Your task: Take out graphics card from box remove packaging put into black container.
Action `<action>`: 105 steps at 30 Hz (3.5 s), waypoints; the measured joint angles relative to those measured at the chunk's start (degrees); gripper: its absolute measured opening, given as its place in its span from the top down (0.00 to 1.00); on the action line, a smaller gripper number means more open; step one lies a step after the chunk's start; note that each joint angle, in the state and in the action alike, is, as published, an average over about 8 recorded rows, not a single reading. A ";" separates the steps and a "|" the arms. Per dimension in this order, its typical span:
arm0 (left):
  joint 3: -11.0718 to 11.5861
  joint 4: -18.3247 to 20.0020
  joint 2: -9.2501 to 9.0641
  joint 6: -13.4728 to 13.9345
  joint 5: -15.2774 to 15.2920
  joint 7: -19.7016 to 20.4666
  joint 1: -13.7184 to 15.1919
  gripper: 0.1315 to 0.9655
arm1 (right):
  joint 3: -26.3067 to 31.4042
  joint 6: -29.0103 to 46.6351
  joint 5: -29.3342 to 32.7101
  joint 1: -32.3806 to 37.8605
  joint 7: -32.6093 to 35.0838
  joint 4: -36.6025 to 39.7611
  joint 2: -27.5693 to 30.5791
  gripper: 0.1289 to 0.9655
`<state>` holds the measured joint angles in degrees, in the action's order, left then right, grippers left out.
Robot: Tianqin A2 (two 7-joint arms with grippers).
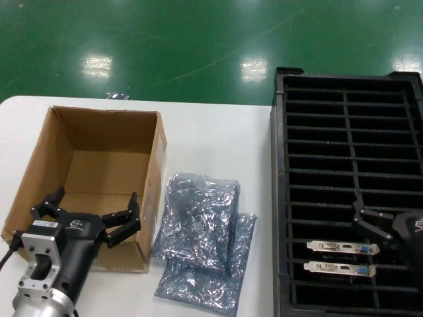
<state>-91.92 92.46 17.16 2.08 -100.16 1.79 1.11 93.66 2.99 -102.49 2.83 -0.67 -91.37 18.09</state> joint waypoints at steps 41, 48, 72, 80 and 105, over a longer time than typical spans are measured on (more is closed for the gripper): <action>0.00 0.00 0.00 0.00 0.00 0.00 0.00 0.00 | 0.00 0.00 0.00 0.00 0.00 0.00 0.00 0.00; 0.00 0.00 0.00 0.00 0.00 0.00 0.00 0.00 | 0.00 0.00 0.00 0.00 0.00 0.00 0.00 0.00; 0.00 0.00 0.00 0.00 0.00 0.00 0.00 0.00 | 0.00 0.00 0.00 0.00 0.00 0.00 0.00 0.00; 0.00 0.00 0.00 0.00 0.00 0.00 0.00 0.00 | 0.00 0.00 0.00 0.00 0.00 0.00 0.00 0.00; 0.00 0.00 0.00 0.00 0.00 0.00 0.00 0.00 | 0.00 0.00 0.00 0.00 0.00 0.00 0.00 0.00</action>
<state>-91.92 92.46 17.16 2.09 -100.16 1.79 1.11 93.66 2.99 -102.49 2.83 -0.67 -91.37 18.09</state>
